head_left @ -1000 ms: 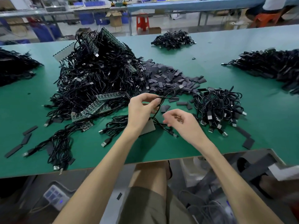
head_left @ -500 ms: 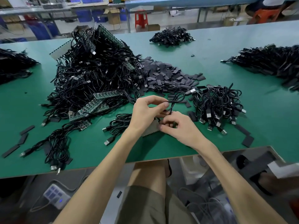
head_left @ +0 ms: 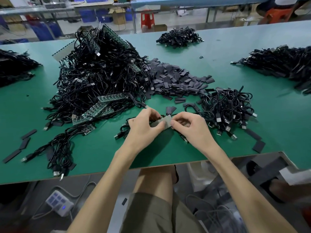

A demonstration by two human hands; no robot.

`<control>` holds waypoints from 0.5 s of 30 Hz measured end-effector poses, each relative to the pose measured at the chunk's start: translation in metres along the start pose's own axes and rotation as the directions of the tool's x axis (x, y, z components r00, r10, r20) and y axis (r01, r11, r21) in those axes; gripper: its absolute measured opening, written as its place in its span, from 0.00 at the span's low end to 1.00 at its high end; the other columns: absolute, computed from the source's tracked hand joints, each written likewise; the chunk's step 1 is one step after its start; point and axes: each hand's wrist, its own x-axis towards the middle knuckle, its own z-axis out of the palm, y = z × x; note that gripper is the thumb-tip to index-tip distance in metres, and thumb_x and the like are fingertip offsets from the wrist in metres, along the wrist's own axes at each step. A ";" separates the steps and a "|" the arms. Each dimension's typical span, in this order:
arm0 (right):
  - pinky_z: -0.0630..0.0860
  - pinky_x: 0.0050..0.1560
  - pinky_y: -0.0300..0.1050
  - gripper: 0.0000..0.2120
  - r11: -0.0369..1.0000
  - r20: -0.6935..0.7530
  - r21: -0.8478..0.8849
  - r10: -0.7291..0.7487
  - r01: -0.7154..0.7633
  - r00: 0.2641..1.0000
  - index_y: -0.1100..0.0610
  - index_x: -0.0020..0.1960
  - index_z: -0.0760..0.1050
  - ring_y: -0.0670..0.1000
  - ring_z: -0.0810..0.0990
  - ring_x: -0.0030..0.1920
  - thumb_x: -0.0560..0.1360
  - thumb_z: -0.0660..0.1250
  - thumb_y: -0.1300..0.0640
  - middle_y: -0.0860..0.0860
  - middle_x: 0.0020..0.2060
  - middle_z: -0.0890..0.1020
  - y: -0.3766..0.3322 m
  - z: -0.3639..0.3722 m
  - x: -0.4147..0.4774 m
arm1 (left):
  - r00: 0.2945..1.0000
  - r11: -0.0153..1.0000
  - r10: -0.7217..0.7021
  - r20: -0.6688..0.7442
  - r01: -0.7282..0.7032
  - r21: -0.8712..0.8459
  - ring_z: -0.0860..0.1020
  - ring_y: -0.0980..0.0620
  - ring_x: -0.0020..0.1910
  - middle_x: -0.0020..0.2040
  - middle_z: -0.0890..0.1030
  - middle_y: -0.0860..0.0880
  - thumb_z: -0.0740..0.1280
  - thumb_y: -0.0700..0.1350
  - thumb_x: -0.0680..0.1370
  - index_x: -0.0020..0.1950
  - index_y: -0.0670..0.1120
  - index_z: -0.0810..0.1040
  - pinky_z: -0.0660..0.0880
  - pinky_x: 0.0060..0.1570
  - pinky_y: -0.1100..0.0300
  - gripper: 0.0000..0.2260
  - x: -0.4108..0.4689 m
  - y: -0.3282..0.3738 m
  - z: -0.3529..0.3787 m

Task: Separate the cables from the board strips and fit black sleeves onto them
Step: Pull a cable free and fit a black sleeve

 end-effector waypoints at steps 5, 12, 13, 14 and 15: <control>0.68 0.33 0.28 0.02 0.999 -0.005 -0.031 -0.030 0.030 1.000 0.55 0.45 0.83 0.39 0.74 0.29 0.76 0.75 0.60 0.43 0.33 0.81 -0.003 0.000 -0.003 | 1.000 0.999 -0.007 0.020 0.006 0.035 0.74 0.54 0.44 0.38 0.78 0.55 0.69 0.52 0.79 0.42 0.52 0.77 0.60 0.52 0.52 0.08 -0.002 0.005 0.009; 0.66 0.33 0.30 0.06 0.999 0.014 -0.047 0.004 -0.003 1.000 0.56 0.42 0.80 0.41 0.71 0.29 0.76 0.74 0.60 0.44 0.31 0.78 -0.002 -0.002 -0.003 | 0.999 0.999 -0.033 0.013 0.033 0.027 0.72 0.54 0.42 0.32 0.73 0.57 0.68 0.53 0.80 0.38 0.53 0.71 0.55 0.50 0.54 0.13 -0.002 0.002 0.016; 0.65 0.33 0.31 0.07 0.999 0.024 -0.042 0.017 -0.016 1.000 0.57 0.41 0.79 0.42 0.69 0.30 0.76 0.74 0.60 0.44 0.31 0.77 -0.001 -0.002 -0.002 | 0.999 0.999 -0.039 0.021 0.039 0.023 0.72 0.54 0.43 0.33 0.73 0.57 0.68 0.53 0.80 0.38 0.53 0.71 0.55 0.49 0.54 0.12 -0.002 0.002 0.017; 0.65 0.34 0.33 0.07 0.999 0.033 -0.038 0.026 -0.024 0.999 0.57 0.41 0.78 0.42 0.68 0.30 0.76 0.74 0.61 0.44 0.31 0.76 0.000 -0.002 -0.002 | 0.999 0.999 -0.045 0.029 0.044 0.019 0.73 0.54 0.43 0.33 0.73 0.57 0.68 0.53 0.80 0.38 0.53 0.71 0.54 0.49 0.54 0.12 -0.001 0.003 0.017; 0.66 0.34 0.34 0.08 0.999 0.039 -0.036 0.029 -0.027 0.999 0.58 0.41 0.77 0.42 0.68 0.31 0.76 0.74 0.61 0.45 0.32 0.76 0.000 -0.002 -0.002 | 0.998 0.999 -0.049 0.034 0.049 0.016 0.73 0.54 0.42 0.33 0.73 0.57 0.68 0.54 0.80 0.38 0.53 0.71 0.54 0.48 0.54 0.13 -0.001 0.003 0.018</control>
